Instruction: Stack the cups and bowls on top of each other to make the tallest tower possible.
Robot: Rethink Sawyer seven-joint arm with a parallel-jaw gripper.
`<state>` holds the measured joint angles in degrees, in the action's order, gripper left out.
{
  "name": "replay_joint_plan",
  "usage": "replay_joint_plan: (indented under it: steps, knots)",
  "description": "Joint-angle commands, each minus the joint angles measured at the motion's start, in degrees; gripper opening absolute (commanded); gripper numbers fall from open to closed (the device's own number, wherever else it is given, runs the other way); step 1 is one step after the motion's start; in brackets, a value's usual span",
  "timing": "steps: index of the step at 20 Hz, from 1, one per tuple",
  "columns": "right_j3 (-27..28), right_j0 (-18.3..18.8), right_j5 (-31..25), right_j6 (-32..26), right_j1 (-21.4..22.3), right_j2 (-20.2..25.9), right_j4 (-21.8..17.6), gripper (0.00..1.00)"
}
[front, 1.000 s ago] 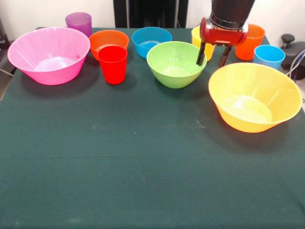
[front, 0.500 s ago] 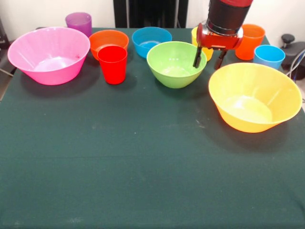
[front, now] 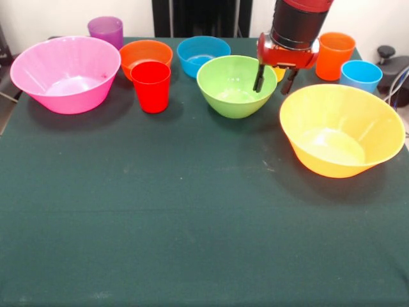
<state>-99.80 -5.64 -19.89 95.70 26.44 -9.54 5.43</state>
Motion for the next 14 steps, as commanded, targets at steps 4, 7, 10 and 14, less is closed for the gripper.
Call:
replay_joint_plan:
  steps: [4, 7, 10, 14]
  knots:
    - [-0.53, 1.18, 2.31, 8.48, -2.44, 5.72, -0.01, 1.00]
    - [-0.47, 1.14, 2.16, 8.49, -2.47, 5.67, 0.01, 1.00]
    - [-0.38, 1.08, 1.88, 8.44, -2.48, 5.63, 0.01, 1.00]
    - [-0.33, 0.89, 1.70, 8.60, -2.49, 5.48, 0.10, 1.00]
